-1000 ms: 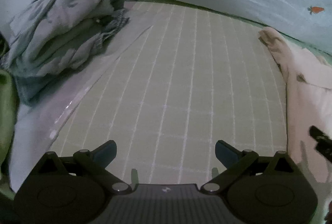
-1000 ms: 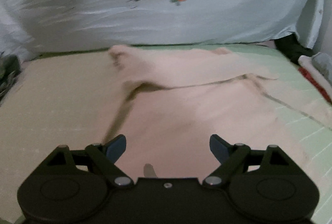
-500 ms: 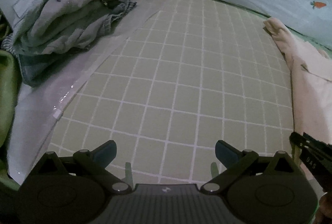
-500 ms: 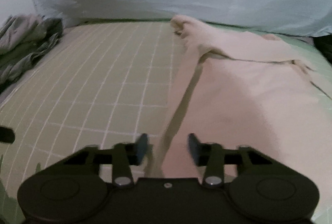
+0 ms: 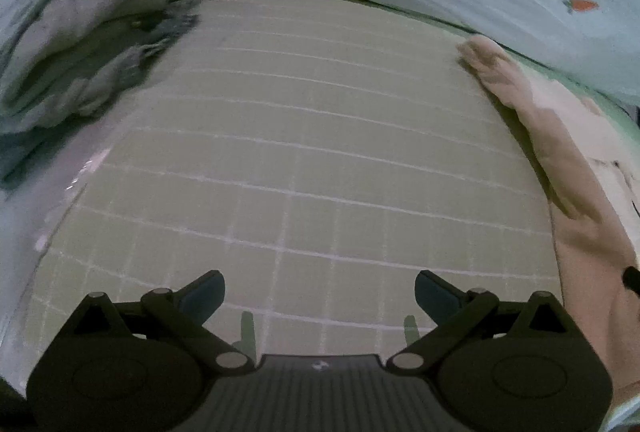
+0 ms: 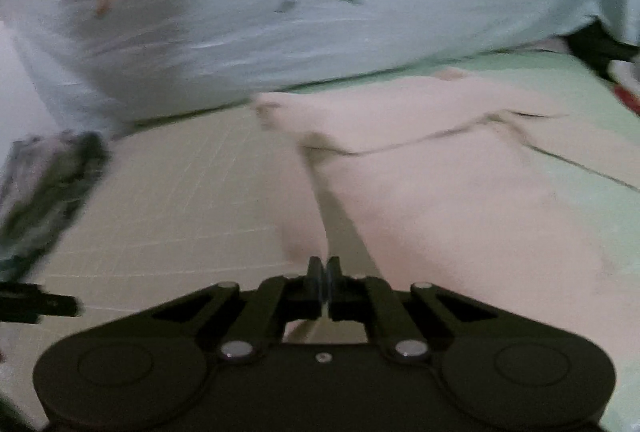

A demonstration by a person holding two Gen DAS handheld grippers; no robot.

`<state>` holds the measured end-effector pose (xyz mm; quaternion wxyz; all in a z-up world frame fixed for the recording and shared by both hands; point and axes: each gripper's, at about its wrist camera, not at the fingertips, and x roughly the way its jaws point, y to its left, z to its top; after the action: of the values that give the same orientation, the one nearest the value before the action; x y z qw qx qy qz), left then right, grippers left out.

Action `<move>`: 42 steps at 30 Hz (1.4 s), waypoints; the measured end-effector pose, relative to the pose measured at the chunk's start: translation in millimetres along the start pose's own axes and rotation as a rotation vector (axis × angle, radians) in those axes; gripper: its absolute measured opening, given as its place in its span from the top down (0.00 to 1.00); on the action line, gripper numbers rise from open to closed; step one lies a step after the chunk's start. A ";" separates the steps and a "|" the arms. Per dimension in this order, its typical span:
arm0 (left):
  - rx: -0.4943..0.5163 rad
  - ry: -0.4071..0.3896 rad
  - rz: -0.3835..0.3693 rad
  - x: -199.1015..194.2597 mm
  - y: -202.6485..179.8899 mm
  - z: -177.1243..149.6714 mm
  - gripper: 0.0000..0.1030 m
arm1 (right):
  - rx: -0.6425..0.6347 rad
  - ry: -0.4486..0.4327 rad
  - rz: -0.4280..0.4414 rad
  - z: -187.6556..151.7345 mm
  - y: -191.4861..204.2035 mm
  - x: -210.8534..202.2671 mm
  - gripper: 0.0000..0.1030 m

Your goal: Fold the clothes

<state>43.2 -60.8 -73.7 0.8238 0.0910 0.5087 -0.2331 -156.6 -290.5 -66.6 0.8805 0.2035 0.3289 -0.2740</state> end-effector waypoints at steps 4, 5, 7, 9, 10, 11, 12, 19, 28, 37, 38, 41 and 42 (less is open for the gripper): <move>0.048 0.004 -0.004 2.0 -18.7 2.0 0.03 | -0.067 0.063 -0.093 -9.0 -18.6 21.7 0.95; 0.051 0.003 -0.001 2.0 -22.5 2.9 0.03 | -0.085 0.079 -0.109 -11.8 -18.9 26.3 0.95; 0.052 -0.002 0.004 2.0 -28.9 4.9 0.03 | -0.116 0.098 -0.128 -17.7 -16.3 31.8 0.93; 0.039 0.002 0.009 4.3 -36.8 7.7 0.02 | -0.128 0.101 -0.133 -20.8 -15.8 30.8 0.85; 0.031 0.007 0.011 5.7 -41.4 8.9 0.02 | -0.131 0.104 -0.135 -20.3 -16.3 29.8 0.77; 0.019 0.009 0.012 6.3 -46.7 9.8 0.02 | -0.133 0.106 -0.137 -19.9 -16.9 28.8 0.73; 0.001 0.007 0.014 7.2 -51.9 10.8 0.02 | -0.125 0.109 -0.121 -17.7 -22.3 26.9 0.65; -0.136 0.009 0.020 22.4 -94.2 27.9 0.02 | -0.079 0.064 0.000 28.3 -86.1 9.3 0.39; -0.222 -0.056 0.014 56.8 -131.5 86.0 0.02 | 0.033 0.046 -0.093 105.7 -202.3 59.9 0.36; -0.215 -0.071 -0.051 123.0 -148.2 188.1 0.04 | 0.174 0.034 -0.183 184.6 -269.7 169.0 0.35; -0.211 -0.065 -0.059 130.4 -150.1 195.9 0.06 | 0.183 0.039 -0.185 189.4 -271.8 180.5 0.35; -0.195 -0.046 -0.089 149.7 -155.0 215.2 0.12 | 0.187 0.047 -0.190 199.0 -274.2 207.2 0.35; -0.188 -0.041 -0.101 154.5 -156.4 219.2 0.13 | 0.179 0.051 -0.192 200.7 -273.2 213.5 0.35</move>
<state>200.8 -327.5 -93.9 0.8260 -0.0170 0.5154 -0.2275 -95.8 -682.5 -122.0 0.8199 0.2559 0.3432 -0.3800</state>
